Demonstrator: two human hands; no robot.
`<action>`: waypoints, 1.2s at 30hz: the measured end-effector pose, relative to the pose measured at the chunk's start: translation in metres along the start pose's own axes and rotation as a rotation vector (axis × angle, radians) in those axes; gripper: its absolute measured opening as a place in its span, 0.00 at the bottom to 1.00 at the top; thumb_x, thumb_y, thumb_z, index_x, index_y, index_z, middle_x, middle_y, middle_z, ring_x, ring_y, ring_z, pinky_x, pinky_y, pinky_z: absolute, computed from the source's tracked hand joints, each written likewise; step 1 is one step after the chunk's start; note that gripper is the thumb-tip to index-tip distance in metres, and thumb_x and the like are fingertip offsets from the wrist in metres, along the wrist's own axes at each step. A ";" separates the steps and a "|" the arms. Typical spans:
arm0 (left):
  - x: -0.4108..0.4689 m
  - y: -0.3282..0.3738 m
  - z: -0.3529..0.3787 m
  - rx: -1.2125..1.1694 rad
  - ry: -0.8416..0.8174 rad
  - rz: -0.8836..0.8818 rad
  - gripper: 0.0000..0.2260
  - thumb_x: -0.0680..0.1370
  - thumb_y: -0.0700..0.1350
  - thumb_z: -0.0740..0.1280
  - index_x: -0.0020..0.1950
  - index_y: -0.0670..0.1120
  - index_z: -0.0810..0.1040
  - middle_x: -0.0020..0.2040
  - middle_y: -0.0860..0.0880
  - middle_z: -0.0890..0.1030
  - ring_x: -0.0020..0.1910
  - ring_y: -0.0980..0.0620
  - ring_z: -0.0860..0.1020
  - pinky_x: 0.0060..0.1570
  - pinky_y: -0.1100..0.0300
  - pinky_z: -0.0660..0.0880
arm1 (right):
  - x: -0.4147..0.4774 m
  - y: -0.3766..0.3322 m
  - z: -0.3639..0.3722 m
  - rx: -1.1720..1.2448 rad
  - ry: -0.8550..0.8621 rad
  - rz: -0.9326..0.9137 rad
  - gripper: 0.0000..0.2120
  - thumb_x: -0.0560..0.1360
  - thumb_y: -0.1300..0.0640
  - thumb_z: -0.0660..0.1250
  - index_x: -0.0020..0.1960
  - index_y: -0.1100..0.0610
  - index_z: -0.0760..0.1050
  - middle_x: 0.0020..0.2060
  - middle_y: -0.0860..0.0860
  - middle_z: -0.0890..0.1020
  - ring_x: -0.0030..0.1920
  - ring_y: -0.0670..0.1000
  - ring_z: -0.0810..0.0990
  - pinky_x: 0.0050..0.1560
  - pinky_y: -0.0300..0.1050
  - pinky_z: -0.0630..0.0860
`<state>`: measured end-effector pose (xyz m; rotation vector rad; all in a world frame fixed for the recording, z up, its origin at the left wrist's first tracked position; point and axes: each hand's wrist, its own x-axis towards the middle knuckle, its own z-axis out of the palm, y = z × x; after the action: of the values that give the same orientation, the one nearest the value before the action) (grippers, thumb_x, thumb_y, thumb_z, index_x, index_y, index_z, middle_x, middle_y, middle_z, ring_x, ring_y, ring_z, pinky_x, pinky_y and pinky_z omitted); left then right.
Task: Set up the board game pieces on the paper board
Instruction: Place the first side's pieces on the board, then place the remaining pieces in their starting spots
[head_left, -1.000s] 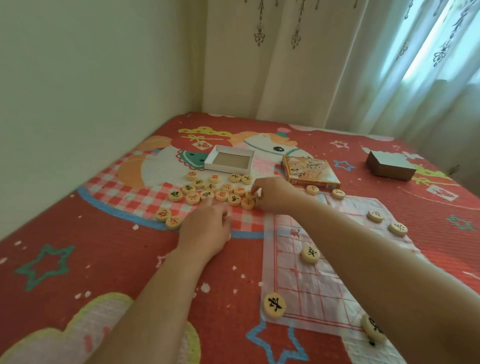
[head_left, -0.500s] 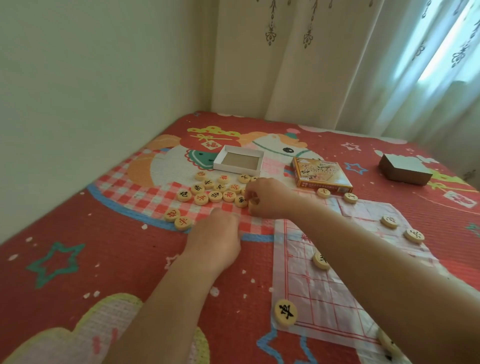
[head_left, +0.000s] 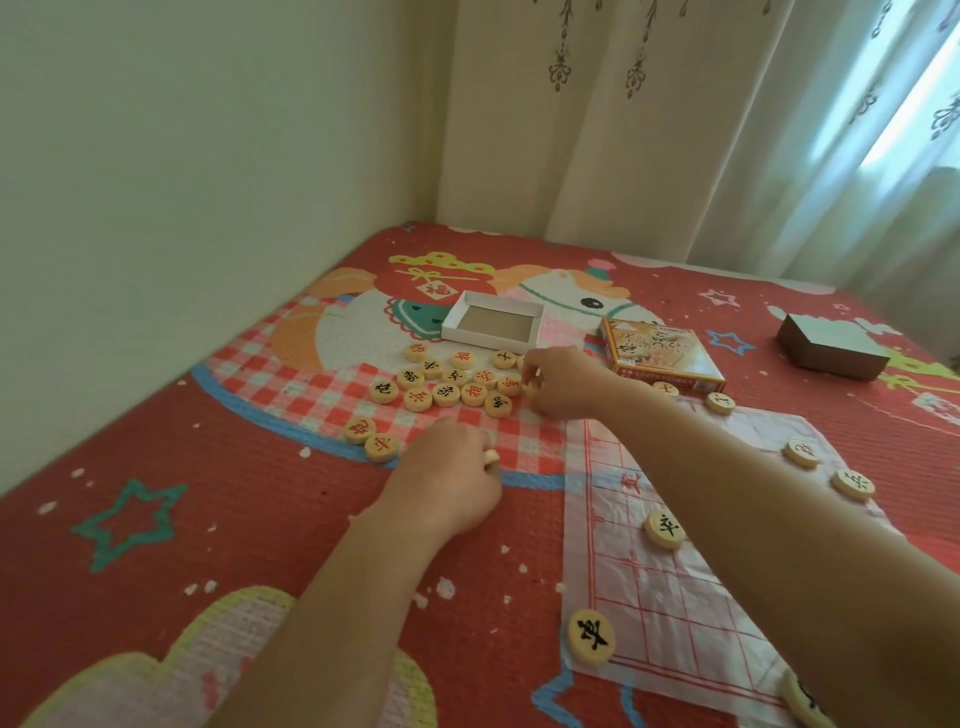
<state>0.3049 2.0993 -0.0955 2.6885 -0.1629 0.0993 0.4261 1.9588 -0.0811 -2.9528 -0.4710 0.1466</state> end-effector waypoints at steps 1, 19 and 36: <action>0.000 0.000 -0.001 -0.017 -0.004 -0.008 0.13 0.77 0.44 0.61 0.32 0.46 0.68 0.35 0.50 0.70 0.36 0.52 0.71 0.33 0.61 0.63 | 0.001 0.001 -0.001 0.012 0.003 -0.004 0.10 0.74 0.59 0.60 0.55 0.57 0.73 0.48 0.53 0.76 0.44 0.52 0.73 0.33 0.40 0.68; 0.006 -0.006 -0.009 -0.267 0.084 -0.110 0.12 0.76 0.39 0.61 0.58 0.45 0.76 0.37 0.53 0.73 0.34 0.57 0.72 0.29 0.68 0.64 | 0.011 -0.019 -0.004 0.010 -0.023 -0.125 0.12 0.76 0.62 0.57 0.58 0.59 0.72 0.53 0.56 0.77 0.45 0.53 0.72 0.43 0.43 0.69; -0.008 0.008 -0.007 0.153 -0.166 0.048 0.18 0.77 0.54 0.64 0.62 0.46 0.73 0.60 0.47 0.69 0.58 0.49 0.72 0.52 0.59 0.68 | -0.005 -0.033 -0.001 0.036 -0.117 -0.217 0.13 0.73 0.60 0.63 0.58 0.55 0.72 0.52 0.53 0.75 0.52 0.53 0.73 0.52 0.48 0.73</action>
<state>0.2960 2.0962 -0.0872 2.8450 -0.2813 -0.1009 0.4114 1.9882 -0.0741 -2.8439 -0.7903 0.2996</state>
